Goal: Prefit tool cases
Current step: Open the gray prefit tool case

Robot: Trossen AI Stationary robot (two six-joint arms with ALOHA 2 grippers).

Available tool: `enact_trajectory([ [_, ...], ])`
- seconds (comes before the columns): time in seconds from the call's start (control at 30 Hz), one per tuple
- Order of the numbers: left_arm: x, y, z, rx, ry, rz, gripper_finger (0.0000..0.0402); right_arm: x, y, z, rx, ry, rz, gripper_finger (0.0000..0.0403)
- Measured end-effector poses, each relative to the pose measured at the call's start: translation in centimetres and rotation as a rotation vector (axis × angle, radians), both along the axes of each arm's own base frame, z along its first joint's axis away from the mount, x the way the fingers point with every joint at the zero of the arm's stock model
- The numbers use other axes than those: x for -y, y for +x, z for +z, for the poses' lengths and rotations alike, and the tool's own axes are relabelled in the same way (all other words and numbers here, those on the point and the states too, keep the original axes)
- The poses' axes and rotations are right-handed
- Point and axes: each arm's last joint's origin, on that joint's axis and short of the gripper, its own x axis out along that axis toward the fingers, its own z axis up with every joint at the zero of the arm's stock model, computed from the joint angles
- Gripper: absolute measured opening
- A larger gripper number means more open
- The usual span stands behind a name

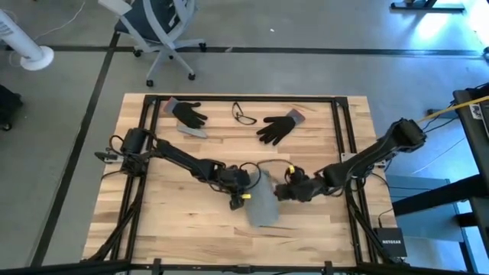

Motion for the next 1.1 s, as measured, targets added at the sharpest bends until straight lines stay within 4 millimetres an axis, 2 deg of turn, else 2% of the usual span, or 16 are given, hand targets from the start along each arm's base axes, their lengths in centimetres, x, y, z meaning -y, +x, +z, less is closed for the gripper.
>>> enact_trajectory([
  [0.13, -0.6, -0.5, -0.1, -0.063, 0.026, -0.019, 0.0, 0.4, -0.2, 0.5, 0.037, -0.048, -0.024, 0.0],
  [0.3, -0.9, 0.1, 0.1, 0.011, 0.03, -0.013, 0.0, 0.8, 0.4, 0.4, 0.051, -0.062, -0.015, 0.0],
  [0.4, -1.2, -0.3, 0.7, -0.012, 0.036, -0.006, 0.0, 1.2, 0.3, 0.6, 0.032, -0.103, -0.035, 0.0],
  [0.5, -1.5, -1.5, 1.7, -0.093, 0.069, -0.011, 0.0, 1.7, -0.6, 0.9, -0.065, -0.137, -0.004, 0.0],
  [0.57, -1.4, -2.2, 2.1, -0.143, 0.082, -0.03, 0.0, 1.9, -1.2, 0.4, -0.169, -0.135, 0.037, 0.0],
  [0.67, -0.5, -2.7, 2.3, -0.175, 0.08, -0.061, 0.0, 2.0, -1.8, -0.3, -0.27, -0.132, 0.095, 0.0],
  [0.8, 1.2, -2.4, 1.0, -0.168, 0.049, -0.042, 0.0, 2.2, -2.4, -1.9, -0.426, -0.187, 0.113, 0.0],
  [0.97, 3.3, -1.6, -0.8, -0.115, 0.021, 0.061, 0.0, 2.8, -1.4, -3.6, -0.471, -0.223, 0.058, 0.0],
  [1.1, 3.7, -1.3, -1.0, -0.062, 0.036, 0.162, 0.0, 3.0, 0.0, -5.2, -0.458, -0.219, 0.06, 0.0],
])
